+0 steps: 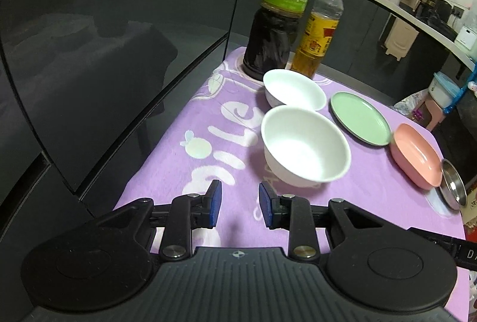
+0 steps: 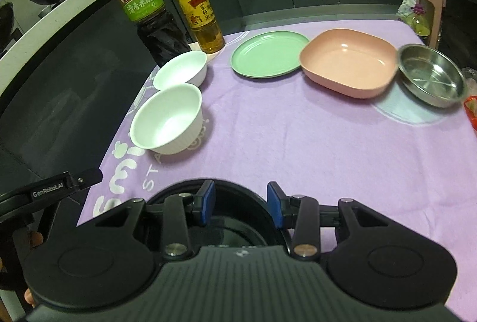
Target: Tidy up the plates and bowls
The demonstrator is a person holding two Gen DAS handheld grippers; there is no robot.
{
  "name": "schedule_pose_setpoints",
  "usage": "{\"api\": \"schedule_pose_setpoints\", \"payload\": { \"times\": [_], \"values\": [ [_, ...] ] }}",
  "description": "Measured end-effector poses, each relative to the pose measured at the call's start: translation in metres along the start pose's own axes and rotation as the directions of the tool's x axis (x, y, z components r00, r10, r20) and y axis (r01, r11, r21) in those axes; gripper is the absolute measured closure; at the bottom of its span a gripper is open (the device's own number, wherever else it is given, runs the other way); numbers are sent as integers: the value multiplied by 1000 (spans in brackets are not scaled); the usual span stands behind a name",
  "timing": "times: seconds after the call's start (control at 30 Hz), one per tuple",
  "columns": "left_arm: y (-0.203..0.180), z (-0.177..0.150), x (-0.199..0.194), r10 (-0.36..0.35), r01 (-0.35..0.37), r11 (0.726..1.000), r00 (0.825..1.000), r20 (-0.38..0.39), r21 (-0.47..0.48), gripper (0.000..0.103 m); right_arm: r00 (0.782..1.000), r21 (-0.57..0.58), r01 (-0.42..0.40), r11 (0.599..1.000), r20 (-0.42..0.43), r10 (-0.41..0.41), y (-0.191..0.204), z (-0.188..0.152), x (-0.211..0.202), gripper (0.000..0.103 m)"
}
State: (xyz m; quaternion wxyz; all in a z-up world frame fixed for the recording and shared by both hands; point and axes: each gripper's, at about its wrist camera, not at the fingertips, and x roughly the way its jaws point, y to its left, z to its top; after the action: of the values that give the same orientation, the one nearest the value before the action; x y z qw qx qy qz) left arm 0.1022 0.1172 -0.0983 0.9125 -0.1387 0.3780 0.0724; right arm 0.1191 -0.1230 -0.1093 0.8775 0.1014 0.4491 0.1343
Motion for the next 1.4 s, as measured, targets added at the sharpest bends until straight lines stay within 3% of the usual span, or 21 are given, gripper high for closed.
{"api": "schedule_pose_setpoints", "payload": {
  "times": [0.3,0.47,1.03,1.13,1.17,1.2,1.4],
  "values": [
    [-10,28,26,6,-6,1000,1000,8,-27,77,1000,-23,-22,999,1,22,29,40,20,62],
    [-13,38,49,36,-37,999,999,-20,-23,76,999,-25,-39,999,-38,38,41,54,43,62],
    [-17,42,92,-3,3,1000,996,-84,2,74,990,-11,9,1000,-139,-11,48,72,110,63],
    [-19,39,94,-34,36,999,997,-71,21,85,986,3,15,1000,-164,-14,46,71,121,80],
    [-20,38,93,-52,54,998,996,-70,31,94,985,9,2,1000,-170,-1,45,71,124,89],
    [-22,38,92,-51,54,998,996,-68,40,94,985,15,-11,1000,-172,14,45,71,124,92],
    [-28,36,70,-60,61,996,998,-19,60,94,992,-21,-3,1000,-127,0,52,68,108,91]
  ]
}}
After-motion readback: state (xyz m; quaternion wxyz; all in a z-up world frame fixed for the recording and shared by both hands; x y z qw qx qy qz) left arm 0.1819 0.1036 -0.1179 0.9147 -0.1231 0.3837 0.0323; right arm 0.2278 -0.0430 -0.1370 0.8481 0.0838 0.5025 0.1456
